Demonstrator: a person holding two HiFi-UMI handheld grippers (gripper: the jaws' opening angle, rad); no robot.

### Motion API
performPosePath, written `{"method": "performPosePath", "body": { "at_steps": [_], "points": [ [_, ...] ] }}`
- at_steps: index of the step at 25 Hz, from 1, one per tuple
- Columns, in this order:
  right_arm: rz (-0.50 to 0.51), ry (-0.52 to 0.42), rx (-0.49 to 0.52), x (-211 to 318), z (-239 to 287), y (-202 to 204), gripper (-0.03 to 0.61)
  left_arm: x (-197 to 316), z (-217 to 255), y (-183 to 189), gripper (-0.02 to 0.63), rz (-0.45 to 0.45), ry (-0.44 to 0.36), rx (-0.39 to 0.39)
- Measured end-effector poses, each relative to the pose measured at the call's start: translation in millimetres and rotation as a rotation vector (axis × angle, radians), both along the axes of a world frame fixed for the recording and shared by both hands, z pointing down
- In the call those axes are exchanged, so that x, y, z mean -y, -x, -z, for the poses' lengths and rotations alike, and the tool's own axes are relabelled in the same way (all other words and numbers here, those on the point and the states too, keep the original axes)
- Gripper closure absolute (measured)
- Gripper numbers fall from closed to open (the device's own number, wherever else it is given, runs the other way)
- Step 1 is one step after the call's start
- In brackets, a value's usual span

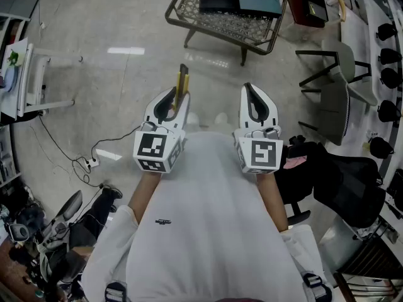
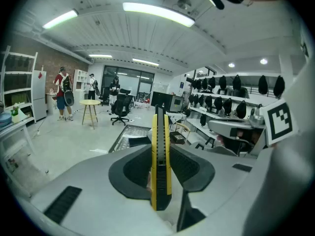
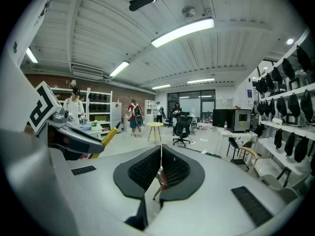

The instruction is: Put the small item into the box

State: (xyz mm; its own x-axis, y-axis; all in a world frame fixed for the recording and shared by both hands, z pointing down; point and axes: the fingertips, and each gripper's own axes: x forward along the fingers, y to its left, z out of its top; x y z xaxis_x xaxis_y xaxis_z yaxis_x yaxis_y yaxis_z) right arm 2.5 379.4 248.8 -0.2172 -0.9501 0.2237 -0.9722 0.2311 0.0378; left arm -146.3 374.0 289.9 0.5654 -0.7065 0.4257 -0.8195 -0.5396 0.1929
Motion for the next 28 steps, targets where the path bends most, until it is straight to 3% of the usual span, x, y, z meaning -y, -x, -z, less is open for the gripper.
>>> {"method": "performPosePath", "body": {
  "at_steps": [8, 19, 28],
  "points": [
    [-0.020, -0.007, 0.050, -16.5, -8.1, -43.7, 0.575, -5.6, -0.7, -45.2, 0.505, -0.007, -0.007, 0.012],
    [0.077, 0.006, 0.118, -16.1, -21.9, -61.7, 0.574, 0.5, -11.8, -77.1, 0.506, 0.068, -0.026, 0.035],
    [0.117, -0.001, 0.109, 3.0, -27.6, -85.7, 0.574, 10.1, -12.5, -97.6, 0.505, 0.109, -0.030, 0.033]
  ]
}}
